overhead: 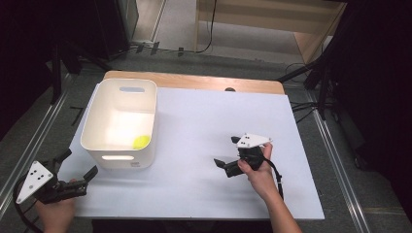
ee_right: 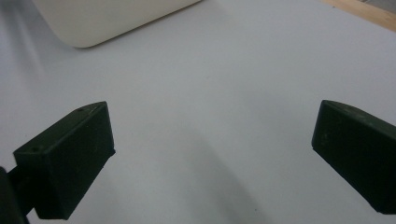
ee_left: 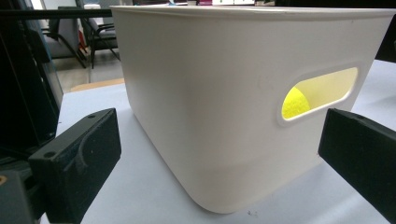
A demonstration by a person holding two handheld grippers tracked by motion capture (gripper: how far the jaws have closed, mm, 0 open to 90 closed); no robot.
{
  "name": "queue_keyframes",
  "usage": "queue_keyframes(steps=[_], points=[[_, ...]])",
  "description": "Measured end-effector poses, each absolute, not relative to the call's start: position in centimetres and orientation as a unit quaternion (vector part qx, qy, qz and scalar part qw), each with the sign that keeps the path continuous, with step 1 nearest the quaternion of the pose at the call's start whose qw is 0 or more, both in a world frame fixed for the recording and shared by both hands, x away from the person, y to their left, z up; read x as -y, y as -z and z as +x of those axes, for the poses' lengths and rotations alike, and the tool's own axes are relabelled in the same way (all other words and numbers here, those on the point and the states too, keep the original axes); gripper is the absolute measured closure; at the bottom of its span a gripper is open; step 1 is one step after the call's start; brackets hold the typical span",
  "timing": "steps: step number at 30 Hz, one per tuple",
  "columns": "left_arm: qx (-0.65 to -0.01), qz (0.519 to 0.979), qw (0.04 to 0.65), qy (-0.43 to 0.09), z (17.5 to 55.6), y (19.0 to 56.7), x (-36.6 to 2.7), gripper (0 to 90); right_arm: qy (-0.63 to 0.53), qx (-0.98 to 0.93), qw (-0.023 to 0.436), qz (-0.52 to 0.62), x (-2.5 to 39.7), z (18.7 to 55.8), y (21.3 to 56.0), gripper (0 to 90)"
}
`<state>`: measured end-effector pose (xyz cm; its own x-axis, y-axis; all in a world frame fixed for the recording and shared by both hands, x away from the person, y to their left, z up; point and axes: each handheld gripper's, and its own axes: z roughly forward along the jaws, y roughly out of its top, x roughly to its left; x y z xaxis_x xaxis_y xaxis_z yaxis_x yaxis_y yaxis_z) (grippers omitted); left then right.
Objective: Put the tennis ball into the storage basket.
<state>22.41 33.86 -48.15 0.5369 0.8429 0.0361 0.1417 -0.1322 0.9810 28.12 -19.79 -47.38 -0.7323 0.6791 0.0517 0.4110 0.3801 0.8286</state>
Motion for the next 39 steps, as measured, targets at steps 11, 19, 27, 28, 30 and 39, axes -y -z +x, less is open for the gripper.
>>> queue_keyframes(steps=[11, 19, 27, 28, 30, 39], points=[[-0.361, 0.679, 0.554, -0.318, 22.4, 48.2, -33.9, 0.0, -0.454, -0.801, 0.160, 0.356, 22.2, 26.9, 48.9, 0.0], [-0.359, 0.681, 0.552, -0.320, 22.4, 48.2, -33.8, 0.0, -0.463, -0.784, 0.169, 0.378, 24.3, 25.9, 49.8, 0.0], [-0.359, 0.681, 0.551, -0.320, 22.4, 48.2, -33.8, 0.0, -0.474, -0.763, 0.185, 0.399, 26.2, 25.3, 50.3, 0.0], [-0.360, 0.681, 0.552, -0.320, 22.4, 48.2, -33.8, 0.0, -0.473, -0.762, 0.190, 0.400, 26.4, 25.3, 50.3, 0.0], [-0.359, 0.681, 0.552, -0.320, 22.4, 48.2, -33.8, 0.0, -0.474, -0.757, 0.194, 0.405, 26.9, 25.1, 50.4, 0.0], [-0.358, 0.682, 0.552, -0.319, 22.4, 48.1, -33.8, 0.0, -0.480, -0.741, 0.210, 0.420, 28.2, 24.2, 50.6, 0.0]])
